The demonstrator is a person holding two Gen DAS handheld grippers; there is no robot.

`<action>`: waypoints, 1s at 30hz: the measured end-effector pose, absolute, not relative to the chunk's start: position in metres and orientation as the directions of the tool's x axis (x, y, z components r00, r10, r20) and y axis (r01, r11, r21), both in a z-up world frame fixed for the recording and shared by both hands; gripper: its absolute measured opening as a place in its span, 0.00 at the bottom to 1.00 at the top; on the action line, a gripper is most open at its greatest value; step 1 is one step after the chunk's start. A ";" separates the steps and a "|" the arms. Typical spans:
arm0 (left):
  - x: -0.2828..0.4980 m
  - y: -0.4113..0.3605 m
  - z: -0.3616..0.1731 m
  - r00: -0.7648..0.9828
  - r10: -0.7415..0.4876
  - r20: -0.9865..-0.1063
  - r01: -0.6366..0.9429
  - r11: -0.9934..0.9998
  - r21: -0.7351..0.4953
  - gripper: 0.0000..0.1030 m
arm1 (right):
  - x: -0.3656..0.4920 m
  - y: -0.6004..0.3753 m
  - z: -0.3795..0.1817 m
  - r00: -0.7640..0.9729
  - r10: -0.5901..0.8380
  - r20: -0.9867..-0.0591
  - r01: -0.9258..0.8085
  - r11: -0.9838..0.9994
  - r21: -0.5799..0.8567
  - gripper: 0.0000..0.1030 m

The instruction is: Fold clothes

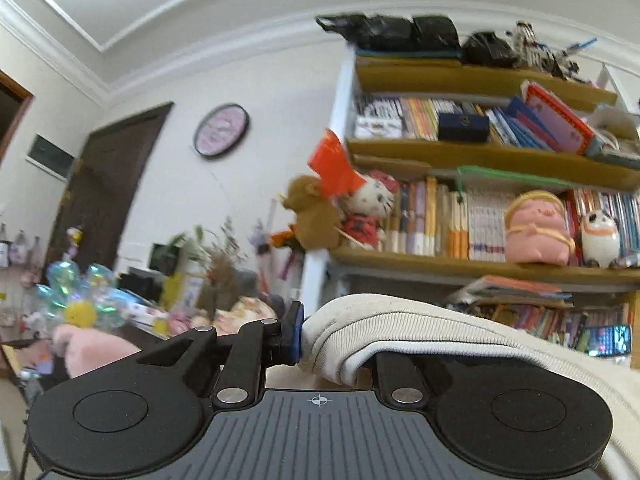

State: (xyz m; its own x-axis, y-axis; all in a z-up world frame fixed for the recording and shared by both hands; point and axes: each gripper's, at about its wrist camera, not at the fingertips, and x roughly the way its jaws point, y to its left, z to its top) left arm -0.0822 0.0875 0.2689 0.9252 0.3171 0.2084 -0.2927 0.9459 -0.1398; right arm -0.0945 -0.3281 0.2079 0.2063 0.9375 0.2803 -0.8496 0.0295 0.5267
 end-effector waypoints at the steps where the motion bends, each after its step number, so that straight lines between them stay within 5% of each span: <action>1: -0.065 0.086 0.263 0.940 0.296 0.168 -0.278 0.953 -0.122 0.14 | -0.092 -0.330 0.204 0.220 0.932 0.286 -0.835 0.028 0.550 0.05; 6: 0.042 0.077 0.200 0.966 0.188 -0.179 -0.205 0.976 -0.077 0.14 | -0.053 -0.333 0.153 0.424 0.897 0.127 -0.650 0.204 0.732 0.05; 13: 0.153 0.050 0.060 0.752 0.127 -0.647 -0.092 0.992 0.087 0.21 | 0.004 -0.318 0.053 0.623 0.698 -0.352 -0.289 0.624 0.726 0.05; 17: 0.158 0.035 0.027 0.693 0.072 -0.717 0.061 0.986 0.158 0.30 | 0.023 -0.308 0.015 0.623 0.590 -0.514 -0.157 0.738 0.657 0.05; 26: 0.154 0.072 0.038 0.717 0.071 -0.693 0.103 0.973 0.205 0.73 | 0.094 -0.305 0.000 0.651 0.429 -0.627 -0.029 0.839 0.544 0.05; 30: 0.145 0.082 0.036 0.703 0.090 -0.706 0.117 0.964 0.240 0.80 | 0.147 -0.292 -0.015 0.629 0.353 -0.693 -0.062 0.911 0.408 0.04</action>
